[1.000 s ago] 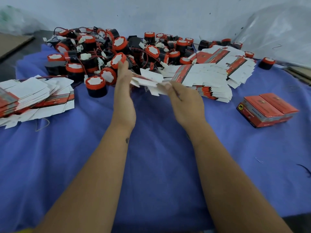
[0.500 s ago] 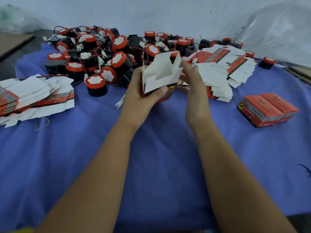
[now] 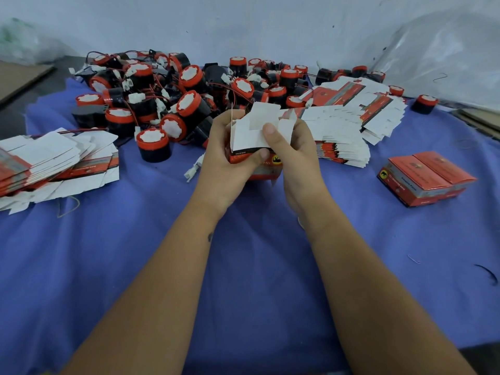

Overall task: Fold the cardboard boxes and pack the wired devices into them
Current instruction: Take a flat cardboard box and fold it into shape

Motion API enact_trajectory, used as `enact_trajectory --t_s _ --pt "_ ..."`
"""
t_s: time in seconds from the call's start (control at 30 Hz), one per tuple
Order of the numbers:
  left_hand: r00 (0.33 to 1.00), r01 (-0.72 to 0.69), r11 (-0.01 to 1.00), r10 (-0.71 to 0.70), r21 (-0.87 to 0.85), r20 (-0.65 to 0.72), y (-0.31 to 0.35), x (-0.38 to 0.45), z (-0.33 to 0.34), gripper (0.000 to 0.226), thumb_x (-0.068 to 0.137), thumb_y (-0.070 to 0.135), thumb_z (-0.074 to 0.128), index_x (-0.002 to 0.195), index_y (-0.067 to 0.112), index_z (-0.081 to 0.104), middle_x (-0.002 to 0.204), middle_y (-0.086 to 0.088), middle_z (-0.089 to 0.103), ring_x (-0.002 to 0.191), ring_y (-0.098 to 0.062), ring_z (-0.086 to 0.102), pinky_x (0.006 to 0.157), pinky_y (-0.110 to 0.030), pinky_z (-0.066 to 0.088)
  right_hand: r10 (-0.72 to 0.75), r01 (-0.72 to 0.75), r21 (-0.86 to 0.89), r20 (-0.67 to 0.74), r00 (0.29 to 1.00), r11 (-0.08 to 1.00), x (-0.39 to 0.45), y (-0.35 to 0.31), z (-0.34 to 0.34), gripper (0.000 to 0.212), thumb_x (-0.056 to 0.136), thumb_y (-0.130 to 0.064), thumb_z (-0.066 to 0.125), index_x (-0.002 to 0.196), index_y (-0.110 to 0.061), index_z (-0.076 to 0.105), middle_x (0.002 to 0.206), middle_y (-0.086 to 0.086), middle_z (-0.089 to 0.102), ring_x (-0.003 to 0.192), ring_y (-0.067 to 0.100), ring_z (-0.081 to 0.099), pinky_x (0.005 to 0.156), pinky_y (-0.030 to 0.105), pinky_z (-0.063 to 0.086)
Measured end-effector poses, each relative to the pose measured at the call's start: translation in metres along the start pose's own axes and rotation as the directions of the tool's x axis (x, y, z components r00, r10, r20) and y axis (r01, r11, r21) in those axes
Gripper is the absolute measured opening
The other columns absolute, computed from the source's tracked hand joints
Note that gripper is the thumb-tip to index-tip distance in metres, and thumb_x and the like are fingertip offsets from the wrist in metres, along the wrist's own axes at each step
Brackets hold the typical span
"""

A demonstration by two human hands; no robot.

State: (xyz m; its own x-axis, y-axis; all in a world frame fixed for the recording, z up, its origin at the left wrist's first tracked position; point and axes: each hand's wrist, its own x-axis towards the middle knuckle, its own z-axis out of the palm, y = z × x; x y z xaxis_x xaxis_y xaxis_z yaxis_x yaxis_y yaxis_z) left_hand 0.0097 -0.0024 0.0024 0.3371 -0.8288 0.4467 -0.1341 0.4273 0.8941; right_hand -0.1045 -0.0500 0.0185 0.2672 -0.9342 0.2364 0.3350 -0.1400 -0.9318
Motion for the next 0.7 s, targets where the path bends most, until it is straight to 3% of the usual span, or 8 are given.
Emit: enact_trajectory --t_s 0.07,0.17,0.33,0.43,0.57,0.7 --pt "0.999 0.035 0.999 -0.034 -0.037 0.019 0.0000 -0.0009 0.0005 0.049 0.082 0.025 0.072 0.125 0.028 0.048 0.121 0.008 0.064 0.114 -0.007 0.062 0.091 -0.030 0.055 0.010 -0.010 0.024 0.016 1.000 1.000 -0.0007 0.0012 -0.0005 0.040 0.089 -0.017 0.069 0.123 -0.006 0.051 0.117 0.009 0.068 0.108 0.021 0.066 0.082 0.029 0.056" --pt "0.989 0.150 0.961 -0.145 -0.231 0.038 -0.0004 -0.0007 -0.0002 0.029 0.090 0.035 0.054 0.118 0.027 0.053 0.110 0.005 0.068 0.099 -0.009 0.068 0.076 -0.025 0.056 0.060 -0.062 0.065 0.037 0.998 0.996 -0.0014 0.0026 -0.0001 0.041 0.087 -0.018 0.069 0.123 -0.008 0.052 0.118 0.012 0.067 0.108 0.028 0.066 0.088 0.040 0.056" --pt "0.985 0.171 0.950 -0.172 -0.261 0.021 -0.0006 0.0017 0.0011 0.020 0.087 0.032 0.057 0.106 0.027 0.055 0.093 0.011 0.070 0.086 -0.007 0.069 0.069 -0.024 0.055 0.135 -0.148 0.184 0.084 0.987 0.972 0.0020 0.0011 -0.0056 0.023 0.075 -0.017 0.064 0.098 -0.018 0.062 0.090 0.004 0.072 0.081 0.019 0.070 0.062 0.033 0.056" --pt "0.984 0.177 0.952 -0.178 -0.250 0.021 -0.0025 0.0012 -0.0008 0.012 0.086 0.028 0.057 0.097 0.027 0.055 0.093 0.006 0.066 0.082 -0.007 0.067 0.067 -0.026 0.056 0.162 -0.175 0.180 0.084 0.983 0.968 0.0033 0.0022 -0.0074 0.019 0.073 -0.013 0.060 0.092 -0.018 0.063 0.081 0.002 0.071 0.071 0.017 0.069 0.055 0.029 0.054" --pt "0.987 0.159 0.966 -0.162 -0.204 0.005 -0.0025 0.0014 -0.0002 0.014 0.091 0.018 0.050 0.099 0.028 0.055 0.099 0.003 0.062 0.077 -0.002 0.063 0.062 -0.023 0.053 0.153 -0.164 0.127 0.089 0.984 0.978 0.0041 0.0026 -0.0072 0.018 0.084 -0.002 0.059 0.095 -0.016 0.058 0.087 0.005 0.069 0.076 0.021 0.067 0.057 0.031 0.055" --pt "0.992 0.103 0.983 -0.113 -0.152 -0.055 -0.0012 0.0007 0.0017 0.026 0.092 0.013 0.045 0.105 0.031 0.058 0.096 0.014 0.063 0.081 0.002 0.061 0.064 -0.018 0.051 0.147 -0.158 0.094 0.115 0.982 0.983 0.0041 0.0013 -0.0052 0.024 0.089 0.001 0.059 0.103 -0.018 0.057 0.103 0.009 0.066 0.089 0.026 0.066 0.069 0.039 0.058"
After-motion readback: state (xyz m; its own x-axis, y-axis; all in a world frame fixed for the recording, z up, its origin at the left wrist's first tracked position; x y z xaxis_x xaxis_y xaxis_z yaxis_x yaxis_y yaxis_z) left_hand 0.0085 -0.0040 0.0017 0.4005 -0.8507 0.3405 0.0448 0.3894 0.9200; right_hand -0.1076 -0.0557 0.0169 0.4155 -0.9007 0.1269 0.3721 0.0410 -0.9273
